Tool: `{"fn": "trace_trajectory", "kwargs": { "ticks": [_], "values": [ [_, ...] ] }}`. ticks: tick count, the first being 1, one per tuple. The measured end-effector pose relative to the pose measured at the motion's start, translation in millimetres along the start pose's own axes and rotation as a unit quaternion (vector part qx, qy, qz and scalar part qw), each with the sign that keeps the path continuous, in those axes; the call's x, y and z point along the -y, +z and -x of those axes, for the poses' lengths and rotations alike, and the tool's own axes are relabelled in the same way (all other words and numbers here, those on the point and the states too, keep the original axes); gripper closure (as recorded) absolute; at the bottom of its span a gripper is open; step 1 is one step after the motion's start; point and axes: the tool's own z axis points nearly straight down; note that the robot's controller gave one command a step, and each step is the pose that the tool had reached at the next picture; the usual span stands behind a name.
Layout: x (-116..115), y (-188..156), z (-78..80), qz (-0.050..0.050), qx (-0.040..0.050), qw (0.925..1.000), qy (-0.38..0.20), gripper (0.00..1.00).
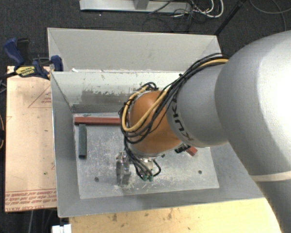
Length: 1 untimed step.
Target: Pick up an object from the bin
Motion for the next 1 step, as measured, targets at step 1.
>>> {"fn": "trace_trajectory", "kwargs": {
  "ticks": [1],
  "values": [
    [-0.1, 0.0, 0.0, 0.0, 0.0, 1.0, 0.0, 0.0]
  ]
}}
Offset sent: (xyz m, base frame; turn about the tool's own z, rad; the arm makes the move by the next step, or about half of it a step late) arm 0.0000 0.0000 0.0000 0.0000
